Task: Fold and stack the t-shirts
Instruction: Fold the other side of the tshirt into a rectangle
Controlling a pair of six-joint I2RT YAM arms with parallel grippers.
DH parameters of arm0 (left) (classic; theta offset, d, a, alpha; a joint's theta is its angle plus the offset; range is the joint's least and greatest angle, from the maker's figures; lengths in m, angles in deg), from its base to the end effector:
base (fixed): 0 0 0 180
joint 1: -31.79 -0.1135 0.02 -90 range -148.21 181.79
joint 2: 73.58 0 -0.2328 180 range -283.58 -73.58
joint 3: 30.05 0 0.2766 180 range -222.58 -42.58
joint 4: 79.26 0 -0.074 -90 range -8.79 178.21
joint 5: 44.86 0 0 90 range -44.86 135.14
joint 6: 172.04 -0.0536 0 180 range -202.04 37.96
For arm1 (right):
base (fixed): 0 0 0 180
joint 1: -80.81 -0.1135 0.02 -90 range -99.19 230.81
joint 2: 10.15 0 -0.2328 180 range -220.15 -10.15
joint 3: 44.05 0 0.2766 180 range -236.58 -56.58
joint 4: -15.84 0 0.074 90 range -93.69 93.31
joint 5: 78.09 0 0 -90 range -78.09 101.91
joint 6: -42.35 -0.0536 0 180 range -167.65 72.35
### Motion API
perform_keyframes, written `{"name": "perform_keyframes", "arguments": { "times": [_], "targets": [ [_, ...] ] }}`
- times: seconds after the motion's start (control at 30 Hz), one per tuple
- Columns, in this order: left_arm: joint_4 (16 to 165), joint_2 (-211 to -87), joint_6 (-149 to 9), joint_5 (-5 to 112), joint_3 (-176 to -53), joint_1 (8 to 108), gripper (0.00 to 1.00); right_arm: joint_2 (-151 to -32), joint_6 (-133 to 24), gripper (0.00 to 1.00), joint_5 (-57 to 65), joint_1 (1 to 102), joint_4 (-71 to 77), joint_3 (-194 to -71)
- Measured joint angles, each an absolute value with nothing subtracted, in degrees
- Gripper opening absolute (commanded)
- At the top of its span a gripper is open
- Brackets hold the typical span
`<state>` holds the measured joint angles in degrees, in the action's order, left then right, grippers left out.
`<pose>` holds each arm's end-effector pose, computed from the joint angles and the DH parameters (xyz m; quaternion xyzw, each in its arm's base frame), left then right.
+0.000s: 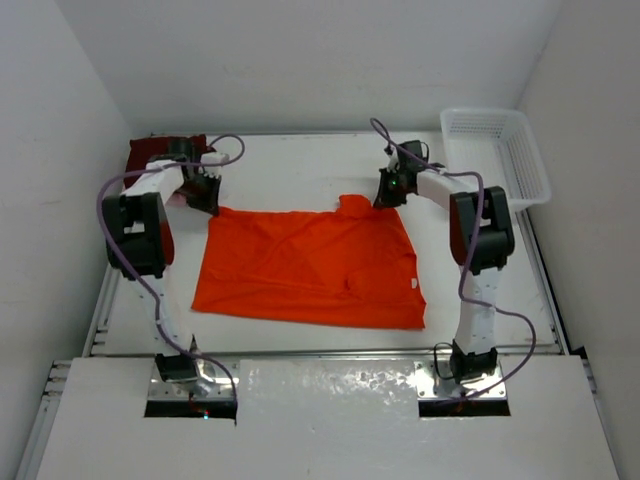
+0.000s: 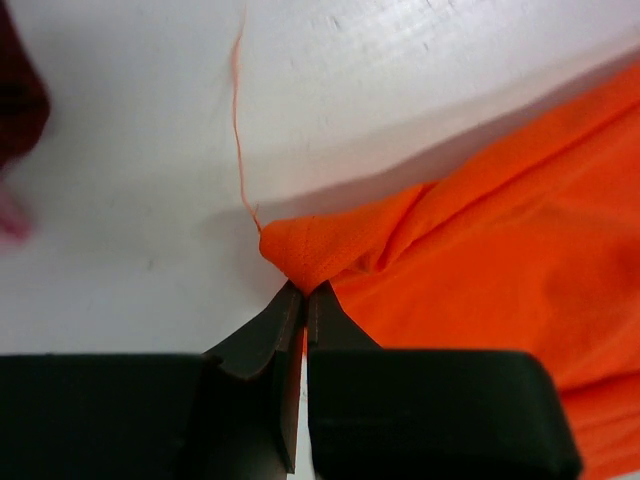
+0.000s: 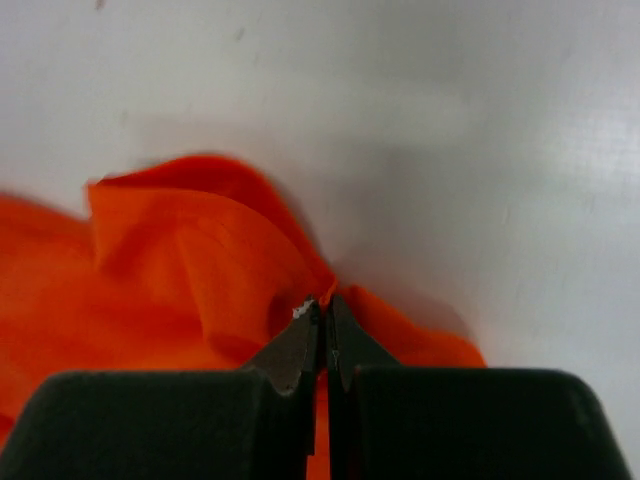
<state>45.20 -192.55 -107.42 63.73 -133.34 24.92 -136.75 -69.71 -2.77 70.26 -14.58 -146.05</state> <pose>0.4381 0.0356 0.1243 0.1826 0.9567 -0.1084 0.1989 0.4718 0.1017 0.0821 0.0567 0.9450 0.2006 0.2519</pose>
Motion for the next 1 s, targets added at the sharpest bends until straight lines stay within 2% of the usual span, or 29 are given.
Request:
{"name": "perform_keyframes", "arguments": {
  "times": [0.27, 0.43, 0.7, 1.0],
  "targets": [
    [46.21, -173.76, -114.94, 59.21, -117.54, 24.92, 0.0, -102.99, -70.85, 0.0, -3.27, 70.28, -11.63, -113.64],
    [45.77, -170.96, -117.59, 58.22, -108.88, 24.92, 0.0, -91.31, -71.83, 0.0, -2.79, 70.24, -11.04, -102.05],
    [44.66, -170.92, -119.6, 56.28, -102.78, 24.92, 0.0, -84.69, -73.56, 0.0, -1.98, 70.22, -12.02, -91.39],
    [43.02, -169.8, -119.27, 55.93, -109.65, 24.92, 0.0, -81.57, -73.36, 0.0, -1.41, 70.22, -13.94, -91.87]
  ]
}}
